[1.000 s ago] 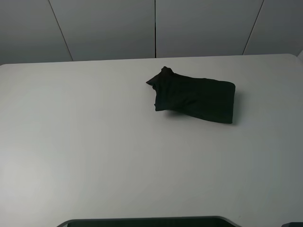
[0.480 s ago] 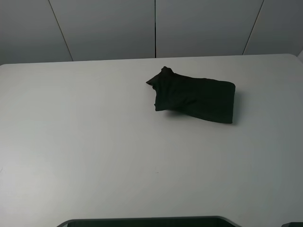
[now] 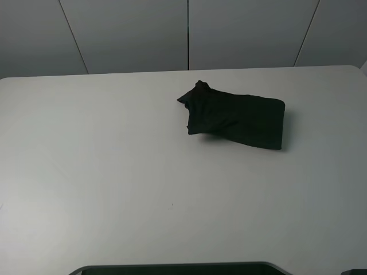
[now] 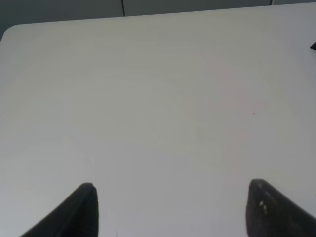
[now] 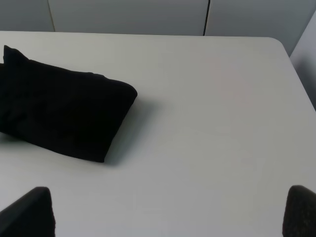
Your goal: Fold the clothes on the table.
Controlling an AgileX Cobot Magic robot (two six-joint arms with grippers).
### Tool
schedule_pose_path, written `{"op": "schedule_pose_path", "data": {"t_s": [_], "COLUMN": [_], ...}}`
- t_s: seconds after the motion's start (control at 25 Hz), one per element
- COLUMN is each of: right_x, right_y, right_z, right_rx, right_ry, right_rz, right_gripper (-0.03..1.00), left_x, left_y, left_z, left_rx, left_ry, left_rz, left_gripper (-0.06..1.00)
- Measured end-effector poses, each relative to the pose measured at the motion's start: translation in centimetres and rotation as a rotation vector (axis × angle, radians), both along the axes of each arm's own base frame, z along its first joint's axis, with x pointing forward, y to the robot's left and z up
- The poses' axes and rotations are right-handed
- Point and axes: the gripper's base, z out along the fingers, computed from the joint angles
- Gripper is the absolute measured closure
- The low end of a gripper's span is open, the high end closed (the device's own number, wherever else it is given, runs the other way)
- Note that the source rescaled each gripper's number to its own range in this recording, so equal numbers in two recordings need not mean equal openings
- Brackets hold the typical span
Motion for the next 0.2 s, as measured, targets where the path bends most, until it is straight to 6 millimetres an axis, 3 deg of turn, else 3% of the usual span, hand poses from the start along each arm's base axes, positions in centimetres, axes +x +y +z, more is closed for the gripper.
{"op": "schedule_pose_path", "data": {"t_s": [0.2], "right_x": [0.0], "right_y": [0.0], "right_z": [0.0], "right_rx": [0.0], "right_ry": [0.0], "right_rz": [0.0], "right_gripper": [-0.03], "left_x": [0.0], "left_y": [0.0], "left_z": [0.0], "left_rx": [0.0], "left_ry": [0.0], "left_rz": [0.0], "left_gripper": [-0.04]}}
